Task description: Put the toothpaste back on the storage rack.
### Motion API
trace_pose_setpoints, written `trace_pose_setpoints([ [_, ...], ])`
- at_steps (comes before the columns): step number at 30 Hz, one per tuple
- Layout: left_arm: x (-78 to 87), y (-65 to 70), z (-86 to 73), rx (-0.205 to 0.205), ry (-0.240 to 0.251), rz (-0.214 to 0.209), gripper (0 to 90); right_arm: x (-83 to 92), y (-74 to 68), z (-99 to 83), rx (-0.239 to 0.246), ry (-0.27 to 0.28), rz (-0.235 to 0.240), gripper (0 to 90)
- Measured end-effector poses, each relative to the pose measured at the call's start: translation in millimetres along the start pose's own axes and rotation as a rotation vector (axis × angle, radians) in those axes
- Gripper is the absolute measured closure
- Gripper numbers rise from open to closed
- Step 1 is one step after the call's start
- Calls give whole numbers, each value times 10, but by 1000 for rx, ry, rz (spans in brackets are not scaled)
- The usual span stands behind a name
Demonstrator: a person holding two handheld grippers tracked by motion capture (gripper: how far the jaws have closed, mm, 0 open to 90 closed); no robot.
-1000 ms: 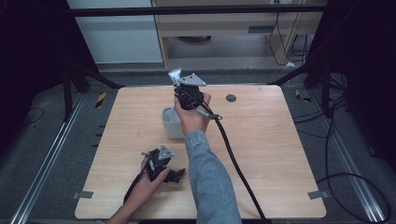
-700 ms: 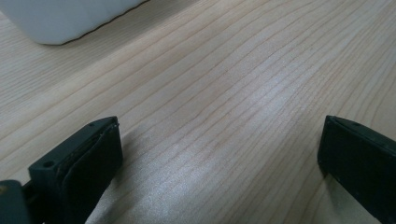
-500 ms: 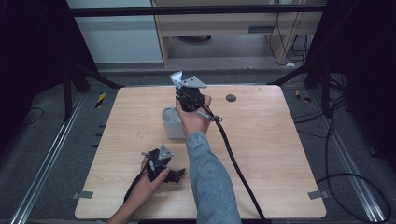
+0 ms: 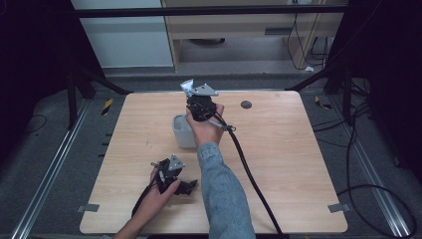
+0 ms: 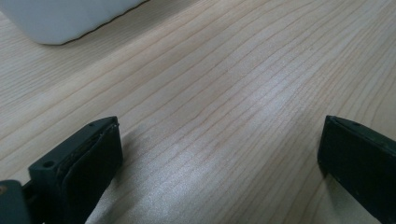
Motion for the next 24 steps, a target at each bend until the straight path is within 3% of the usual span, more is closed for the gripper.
trace_pose_setpoints([
  [24,0,1,0,1,0,-2,0,-40,32,-154,4,-39,-8,797],
])
Point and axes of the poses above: each handheld gripper's, and its own axes: x roughly backward along the jaws, z roughly out of its top, y roughly to its right, the point moved 2 cm from there along -x, roughly forward along the jaws, and after that the axes turned 8 degrees about -y, right-handed, at the moved point
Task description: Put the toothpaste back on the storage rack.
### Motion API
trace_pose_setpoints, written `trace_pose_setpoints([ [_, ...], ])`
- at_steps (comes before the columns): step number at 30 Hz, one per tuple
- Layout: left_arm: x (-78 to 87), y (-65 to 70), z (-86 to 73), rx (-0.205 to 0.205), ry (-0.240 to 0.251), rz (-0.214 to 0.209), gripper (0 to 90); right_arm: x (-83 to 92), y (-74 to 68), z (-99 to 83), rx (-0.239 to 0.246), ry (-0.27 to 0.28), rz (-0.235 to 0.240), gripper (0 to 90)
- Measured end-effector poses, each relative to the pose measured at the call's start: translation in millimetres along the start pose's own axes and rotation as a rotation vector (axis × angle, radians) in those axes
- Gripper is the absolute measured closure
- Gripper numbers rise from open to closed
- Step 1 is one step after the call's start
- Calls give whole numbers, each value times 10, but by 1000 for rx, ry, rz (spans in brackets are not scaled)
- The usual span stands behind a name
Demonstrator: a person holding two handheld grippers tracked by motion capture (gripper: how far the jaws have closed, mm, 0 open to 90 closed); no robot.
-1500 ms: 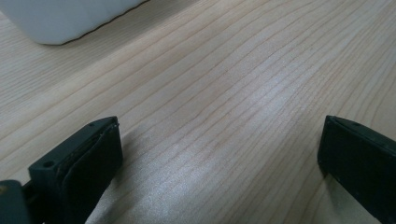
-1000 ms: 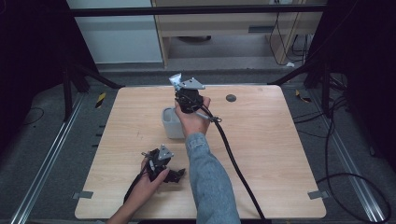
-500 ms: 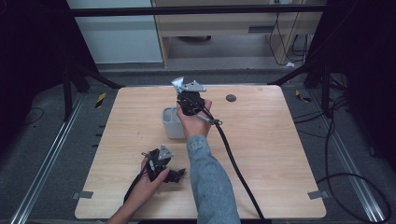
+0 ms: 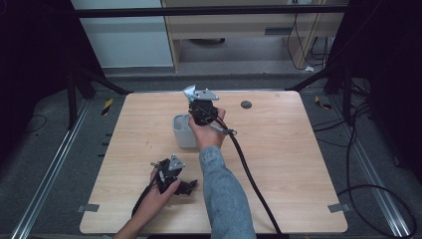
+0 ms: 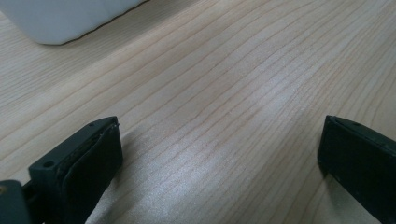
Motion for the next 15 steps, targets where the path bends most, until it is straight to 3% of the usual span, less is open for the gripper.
trace_pose_setpoints([
  [15,0,0,0,1,0,0,0,13,23,-26,-1,-10,0,796],
])
Point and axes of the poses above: each handheld gripper's, and its own axes: x roughly backward along the jaws, z roughly out of its top, y roughly to its right, the point moved 2 cm from there along -x, roughly forward along the jaws, and after that the axes turned 8 degrees about -y, right-handed, at the moved point
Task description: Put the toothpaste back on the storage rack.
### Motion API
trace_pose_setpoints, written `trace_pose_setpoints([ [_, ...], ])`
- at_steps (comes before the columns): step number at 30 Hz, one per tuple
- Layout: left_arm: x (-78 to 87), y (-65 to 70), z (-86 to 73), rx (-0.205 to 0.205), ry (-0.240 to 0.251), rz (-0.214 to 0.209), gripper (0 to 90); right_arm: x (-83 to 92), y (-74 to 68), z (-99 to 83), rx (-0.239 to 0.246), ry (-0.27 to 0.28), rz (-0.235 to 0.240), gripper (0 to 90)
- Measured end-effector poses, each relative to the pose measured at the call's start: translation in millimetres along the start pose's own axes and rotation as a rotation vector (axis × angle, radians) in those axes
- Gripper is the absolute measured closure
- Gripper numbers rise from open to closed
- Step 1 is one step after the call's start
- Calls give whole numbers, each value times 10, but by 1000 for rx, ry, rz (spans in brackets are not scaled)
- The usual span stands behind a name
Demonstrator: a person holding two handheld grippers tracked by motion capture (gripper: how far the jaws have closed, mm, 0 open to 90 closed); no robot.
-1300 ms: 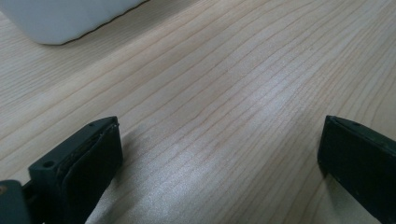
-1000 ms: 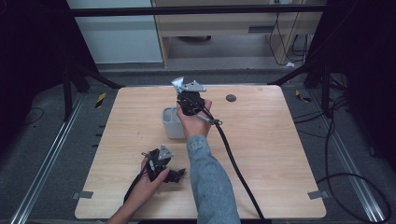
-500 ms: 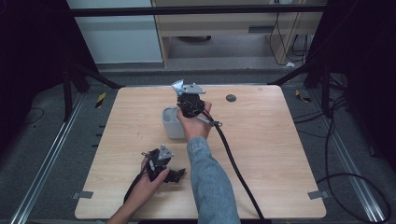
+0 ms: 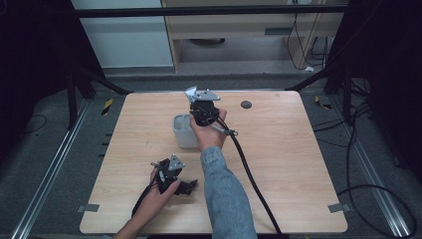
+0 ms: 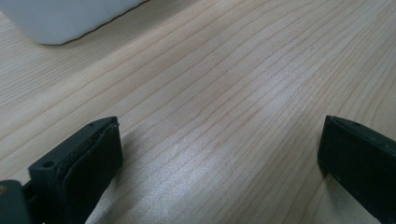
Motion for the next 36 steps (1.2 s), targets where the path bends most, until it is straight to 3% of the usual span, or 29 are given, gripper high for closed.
trace_pose_setpoints([
  [25,1,-1,0,-2,-2,0,0,-126,-52,-143,1,-77,27,793],
  [36,1,-1,0,-2,-1,0,0,-143,-61,-181,9,-85,26,793],
])
Point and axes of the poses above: each handheld gripper's, and its own axes: x roughly backward along the jaws, z roughly out of its top, y roughly to its right, the point moved 2 cm from there along -x, roughly forward along the jaws, and after that the axes turned 8 degrees about -y, right-handed, at the moved point
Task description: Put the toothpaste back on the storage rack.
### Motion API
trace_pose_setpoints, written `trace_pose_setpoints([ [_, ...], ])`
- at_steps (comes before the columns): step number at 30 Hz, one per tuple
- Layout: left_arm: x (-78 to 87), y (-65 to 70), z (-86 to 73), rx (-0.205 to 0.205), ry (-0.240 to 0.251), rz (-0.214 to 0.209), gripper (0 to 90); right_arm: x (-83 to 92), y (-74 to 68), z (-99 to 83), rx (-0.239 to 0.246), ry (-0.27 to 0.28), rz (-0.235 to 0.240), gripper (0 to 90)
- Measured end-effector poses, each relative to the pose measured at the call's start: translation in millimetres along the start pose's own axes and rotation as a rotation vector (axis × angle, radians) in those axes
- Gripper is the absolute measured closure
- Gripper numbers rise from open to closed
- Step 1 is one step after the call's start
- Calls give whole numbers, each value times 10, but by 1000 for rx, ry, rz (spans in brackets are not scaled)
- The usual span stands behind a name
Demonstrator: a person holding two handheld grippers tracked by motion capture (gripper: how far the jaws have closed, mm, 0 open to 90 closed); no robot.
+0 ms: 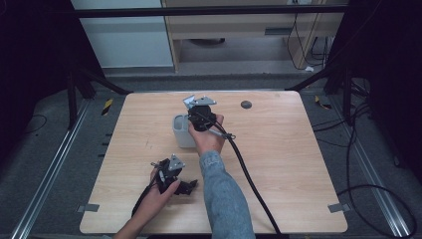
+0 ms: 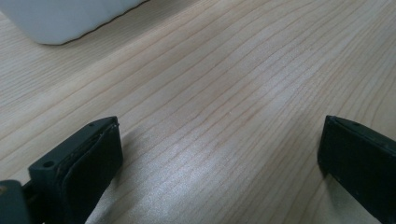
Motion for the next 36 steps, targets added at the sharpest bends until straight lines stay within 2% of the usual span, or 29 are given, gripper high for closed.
trace_pose_setpoints([
  [7,-2,0,1,0,1,0,0,-37,-4,-40,0,-22,-8,793],
  [36,0,0,1,-1,-1,-1,0,-73,-2,-28,-4,-37,1,779],
])
Point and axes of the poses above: each handheld gripper's, and its own axes: x roughly backward along the jaws, z roughly out of its top, y roughly to its right, the point moved 2 cm from there along -x, roughly forward along the jaws, and after that the axes turned 8 degrees about -y, right-handed, at the moved point
